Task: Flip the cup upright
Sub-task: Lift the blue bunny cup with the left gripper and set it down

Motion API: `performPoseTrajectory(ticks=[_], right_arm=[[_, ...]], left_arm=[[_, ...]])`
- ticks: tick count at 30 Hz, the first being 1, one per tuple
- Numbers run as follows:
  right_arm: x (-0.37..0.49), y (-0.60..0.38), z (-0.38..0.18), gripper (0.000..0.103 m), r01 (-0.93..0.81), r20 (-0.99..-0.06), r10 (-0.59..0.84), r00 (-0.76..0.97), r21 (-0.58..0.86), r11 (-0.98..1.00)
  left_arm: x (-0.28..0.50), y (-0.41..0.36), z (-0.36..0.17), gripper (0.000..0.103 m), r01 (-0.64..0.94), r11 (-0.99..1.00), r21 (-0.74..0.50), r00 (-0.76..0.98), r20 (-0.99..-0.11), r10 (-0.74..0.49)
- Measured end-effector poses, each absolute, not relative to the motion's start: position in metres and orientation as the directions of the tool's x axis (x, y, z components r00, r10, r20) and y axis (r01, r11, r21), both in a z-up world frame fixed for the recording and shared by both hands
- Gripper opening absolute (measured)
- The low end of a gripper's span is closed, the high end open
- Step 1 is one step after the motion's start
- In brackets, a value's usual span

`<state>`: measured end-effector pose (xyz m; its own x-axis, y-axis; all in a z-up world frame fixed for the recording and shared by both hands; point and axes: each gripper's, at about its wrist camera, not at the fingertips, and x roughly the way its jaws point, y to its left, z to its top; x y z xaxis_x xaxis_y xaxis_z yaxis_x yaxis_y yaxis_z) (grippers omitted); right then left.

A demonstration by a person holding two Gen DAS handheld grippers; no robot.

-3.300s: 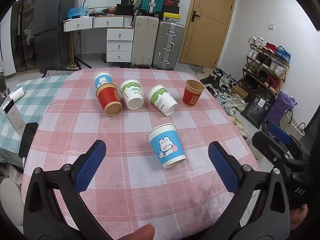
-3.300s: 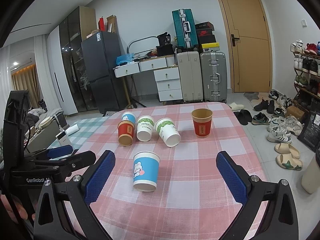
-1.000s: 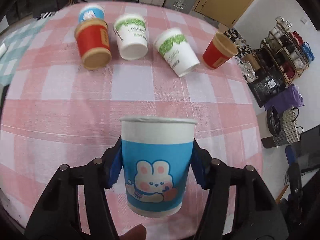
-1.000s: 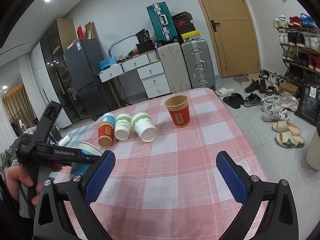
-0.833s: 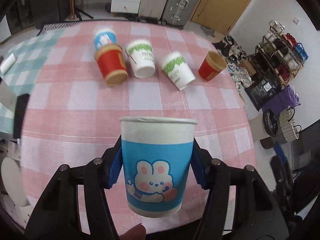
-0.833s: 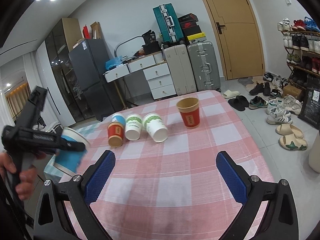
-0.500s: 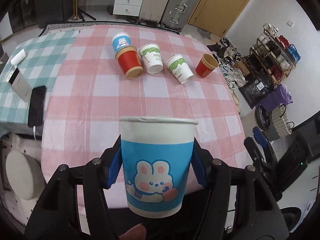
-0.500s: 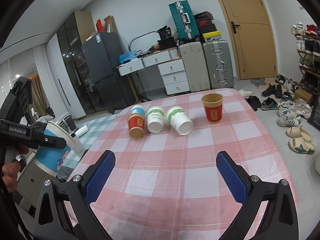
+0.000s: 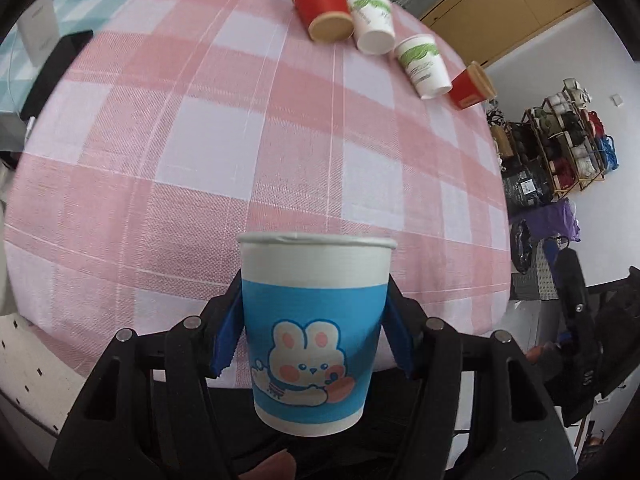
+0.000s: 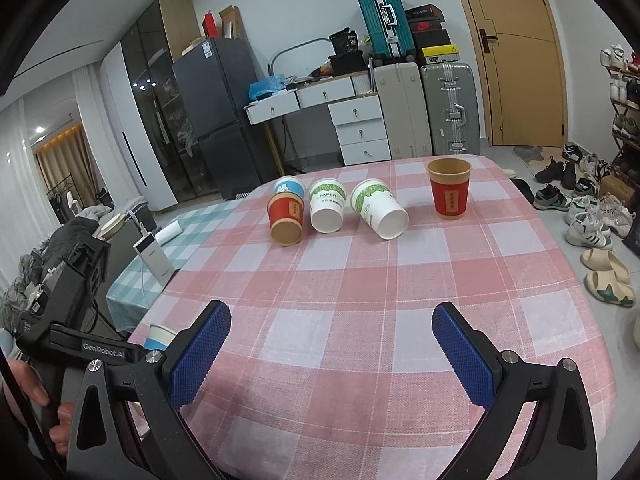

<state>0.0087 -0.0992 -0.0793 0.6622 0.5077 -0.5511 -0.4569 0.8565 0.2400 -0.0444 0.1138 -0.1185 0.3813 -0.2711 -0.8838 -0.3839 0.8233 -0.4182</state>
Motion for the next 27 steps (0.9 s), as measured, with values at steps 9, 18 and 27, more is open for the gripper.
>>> performPoseTrajectory(ticks=[9,18,27], right_arm=[[0.019,-0.096,-0.090,0.103,-0.447,-0.574,0.498,0.650,0.240,0.861],[0.025,-0.099,-0.093,0.103,-0.435,-0.584,0.485,0.651,0.238,0.869],[0.018,-0.090,-0.084,0.103,-0.464,-0.572,0.508,0.643,0.236,0.854]], left_arm=[[-0.011,0.107,-0.124,0.059,-0.366,0.845,-0.389,0.405,-0.885,-0.232],[0.002,0.108,-0.138,0.064,-0.376,0.846,-0.379,0.388,-0.893,-0.227],[-0.010,0.105,-0.092,0.081,-0.323,0.893,-0.315,0.490,-0.863,-0.127]])
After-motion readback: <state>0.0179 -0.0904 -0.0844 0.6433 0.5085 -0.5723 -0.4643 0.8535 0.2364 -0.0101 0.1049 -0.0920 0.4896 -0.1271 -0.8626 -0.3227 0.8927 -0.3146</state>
